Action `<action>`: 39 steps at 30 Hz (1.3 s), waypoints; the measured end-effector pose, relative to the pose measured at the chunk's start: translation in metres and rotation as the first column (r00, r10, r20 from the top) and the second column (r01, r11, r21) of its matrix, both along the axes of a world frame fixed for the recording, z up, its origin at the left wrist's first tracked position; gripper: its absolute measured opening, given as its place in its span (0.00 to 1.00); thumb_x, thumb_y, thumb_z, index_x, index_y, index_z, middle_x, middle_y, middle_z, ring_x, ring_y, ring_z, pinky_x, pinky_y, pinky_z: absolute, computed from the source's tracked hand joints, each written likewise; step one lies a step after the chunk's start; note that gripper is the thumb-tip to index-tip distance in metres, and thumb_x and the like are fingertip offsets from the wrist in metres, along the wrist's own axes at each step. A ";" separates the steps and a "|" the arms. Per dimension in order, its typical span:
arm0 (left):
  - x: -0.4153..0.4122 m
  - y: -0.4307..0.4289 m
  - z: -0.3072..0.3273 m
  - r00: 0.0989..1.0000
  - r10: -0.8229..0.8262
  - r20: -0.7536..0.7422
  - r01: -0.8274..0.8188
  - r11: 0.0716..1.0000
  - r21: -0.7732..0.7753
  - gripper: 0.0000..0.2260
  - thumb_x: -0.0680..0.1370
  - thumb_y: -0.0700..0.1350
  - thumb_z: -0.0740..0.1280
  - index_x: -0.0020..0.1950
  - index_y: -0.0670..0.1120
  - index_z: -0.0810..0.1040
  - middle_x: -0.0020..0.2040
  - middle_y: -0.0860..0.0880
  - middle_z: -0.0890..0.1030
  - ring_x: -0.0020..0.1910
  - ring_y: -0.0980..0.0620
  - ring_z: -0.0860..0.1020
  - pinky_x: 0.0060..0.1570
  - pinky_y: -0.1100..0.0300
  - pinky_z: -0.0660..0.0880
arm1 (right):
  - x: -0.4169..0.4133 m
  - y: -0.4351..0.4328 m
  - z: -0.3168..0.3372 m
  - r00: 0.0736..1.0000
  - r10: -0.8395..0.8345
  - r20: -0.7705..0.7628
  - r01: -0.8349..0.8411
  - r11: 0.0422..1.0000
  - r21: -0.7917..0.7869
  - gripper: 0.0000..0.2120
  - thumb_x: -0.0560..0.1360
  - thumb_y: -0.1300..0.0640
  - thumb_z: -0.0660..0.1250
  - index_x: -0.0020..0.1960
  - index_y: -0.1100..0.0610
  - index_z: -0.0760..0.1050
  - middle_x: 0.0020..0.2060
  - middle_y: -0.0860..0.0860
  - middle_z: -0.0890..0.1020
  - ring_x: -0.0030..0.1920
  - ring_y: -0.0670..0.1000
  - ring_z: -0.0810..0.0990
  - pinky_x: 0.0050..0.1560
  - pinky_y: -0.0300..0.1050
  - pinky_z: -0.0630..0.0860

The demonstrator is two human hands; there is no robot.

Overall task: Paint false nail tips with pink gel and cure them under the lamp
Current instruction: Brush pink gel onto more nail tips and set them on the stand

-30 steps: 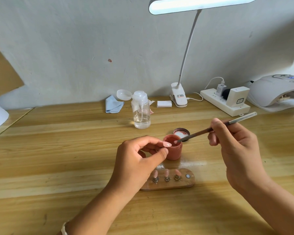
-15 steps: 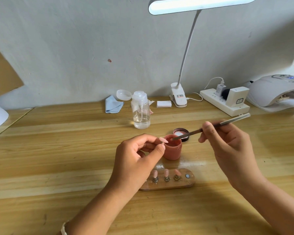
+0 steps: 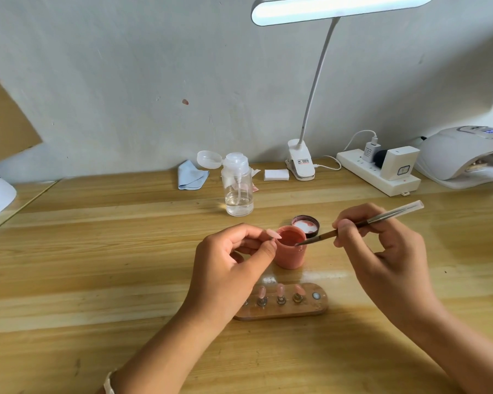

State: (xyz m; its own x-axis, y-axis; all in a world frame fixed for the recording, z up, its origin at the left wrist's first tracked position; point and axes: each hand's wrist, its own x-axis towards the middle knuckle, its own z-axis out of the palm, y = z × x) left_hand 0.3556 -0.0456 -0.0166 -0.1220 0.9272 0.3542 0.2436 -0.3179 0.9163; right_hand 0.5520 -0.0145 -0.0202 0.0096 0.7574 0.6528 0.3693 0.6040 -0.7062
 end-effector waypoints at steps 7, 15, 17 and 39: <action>0.001 0.000 0.000 1.000 -0.005 0.011 0.005 1.000 0.010 0.05 0.74 0.39 0.74 0.43 0.49 0.86 0.37 0.56 0.85 0.30 0.65 0.77 0.27 0.76 0.67 | 0.004 0.001 0.001 0.998 -0.011 -0.056 0.015 0.998 0.061 0.07 0.74 0.52 0.62 0.39 0.50 0.76 0.35 0.43 0.80 0.39 0.51 0.77 0.44 0.38 0.71; -0.001 0.003 -0.003 0.999 -0.045 0.016 0.044 0.999 0.030 0.07 0.73 0.38 0.76 0.42 0.51 0.86 0.40 0.54 0.86 0.39 0.59 0.83 0.37 0.71 0.73 | 0.004 -0.006 0.003 0.967 0.193 -0.168 -0.169 0.974 0.151 0.07 0.80 0.56 0.62 0.47 0.54 0.78 0.39 0.45 0.82 0.41 0.50 0.83 0.47 0.38 0.75; -0.002 0.004 -0.005 0.999 -0.049 0.013 0.049 0.998 0.028 0.06 0.73 0.38 0.76 0.43 0.50 0.86 0.40 0.54 0.86 0.40 0.57 0.83 0.40 0.68 0.74 | 0.002 -0.008 0.003 0.964 0.228 -0.140 -0.204 0.965 0.168 0.07 0.80 0.57 0.61 0.48 0.55 0.78 0.40 0.45 0.82 0.42 0.51 0.84 0.48 0.40 0.76; -0.002 0.006 -0.007 0.997 -0.076 0.019 0.075 0.996 0.047 0.09 0.73 0.37 0.75 0.42 0.52 0.86 0.40 0.54 0.86 0.40 0.58 0.83 0.40 0.71 0.73 | 0.003 -0.010 0.003 0.976 0.207 -0.072 -0.189 0.960 0.205 0.07 0.79 0.57 0.61 0.47 0.55 0.78 0.40 0.47 0.81 0.43 0.54 0.83 0.48 0.44 0.74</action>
State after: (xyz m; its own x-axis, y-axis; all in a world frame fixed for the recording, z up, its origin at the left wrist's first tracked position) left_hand 0.3534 -0.0398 -0.0233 -0.0598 0.9169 0.3946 0.1984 -0.3765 0.9049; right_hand 0.5547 -0.0244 -0.0172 -0.0607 0.6081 0.7915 0.1671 0.7880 -0.5926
